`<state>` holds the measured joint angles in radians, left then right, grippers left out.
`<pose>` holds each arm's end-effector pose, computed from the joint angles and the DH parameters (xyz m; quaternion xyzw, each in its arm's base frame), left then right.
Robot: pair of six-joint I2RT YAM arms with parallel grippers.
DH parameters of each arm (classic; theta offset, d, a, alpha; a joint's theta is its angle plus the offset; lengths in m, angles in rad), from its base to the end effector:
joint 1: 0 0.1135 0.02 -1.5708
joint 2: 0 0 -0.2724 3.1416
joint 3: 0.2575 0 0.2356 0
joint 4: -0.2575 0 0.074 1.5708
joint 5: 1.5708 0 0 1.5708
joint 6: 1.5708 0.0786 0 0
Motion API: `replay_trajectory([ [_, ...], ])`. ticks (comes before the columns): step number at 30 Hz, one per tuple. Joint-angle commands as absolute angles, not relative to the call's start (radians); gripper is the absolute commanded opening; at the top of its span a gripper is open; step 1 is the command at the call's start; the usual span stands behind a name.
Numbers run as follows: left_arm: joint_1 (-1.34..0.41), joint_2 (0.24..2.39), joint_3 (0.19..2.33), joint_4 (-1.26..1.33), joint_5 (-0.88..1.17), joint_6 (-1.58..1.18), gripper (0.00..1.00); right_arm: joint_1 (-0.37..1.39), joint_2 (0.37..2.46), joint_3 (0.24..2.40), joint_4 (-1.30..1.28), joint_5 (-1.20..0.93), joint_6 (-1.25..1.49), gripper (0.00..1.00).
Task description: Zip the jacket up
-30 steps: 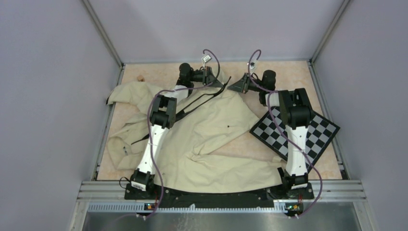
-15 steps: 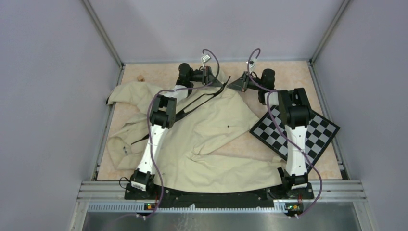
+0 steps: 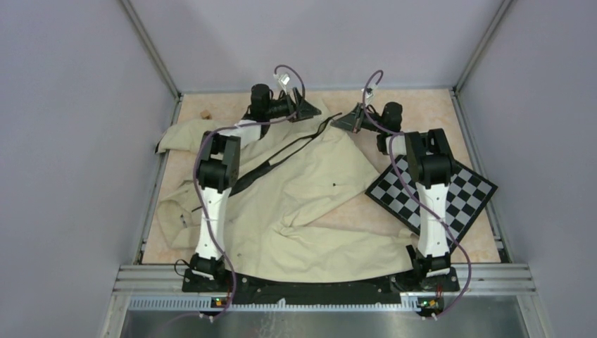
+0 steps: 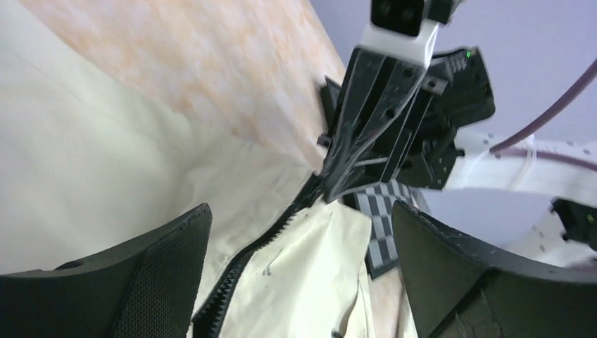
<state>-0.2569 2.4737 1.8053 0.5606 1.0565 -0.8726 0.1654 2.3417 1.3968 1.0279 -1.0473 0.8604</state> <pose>0.5260 -0.2089 0.1760 0.1261 0.7145 -0.6256 0.2866 0.4867 0.1503 0.1688 -0.1462 0.6767 0.6077 0.3891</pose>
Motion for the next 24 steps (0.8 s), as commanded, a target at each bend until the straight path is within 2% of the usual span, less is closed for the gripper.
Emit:
replay_trajectory([
  [1,-0.276,2.217,1.667,0.389,0.701,-0.619,0.99,0.174,2.337,1.407,1.121,-1.042,0.881,0.0],
  [4,-0.347,2.114,1.599,0.342,0.456,-0.469,0.97,0.171,2.333,1.401,1.125,-1.038,0.882,0.0],
  [7,-0.414,2.091,1.608,0.358,0.298,-0.324,0.89,0.167,2.335,1.393,1.139,-1.039,0.891,0.0],
  [12,-0.442,2.174,1.756,0.32,0.463,-0.165,0.69,0.158,2.333,1.379,1.182,-1.049,0.918,0.0],
  [18,-0.439,2.253,1.876,0.233,0.626,-0.045,0.54,0.154,2.343,1.38,1.227,-1.058,0.95,0.0],
  [22,-0.433,2.294,1.939,0.156,0.689,-0.008,0.48,0.154,2.343,1.381,1.233,-1.063,0.951,0.0],
  [24,-0.43,2.313,1.967,0.103,0.729,0.032,0.5,0.154,2.343,1.383,1.229,-1.062,0.948,0.0],
])
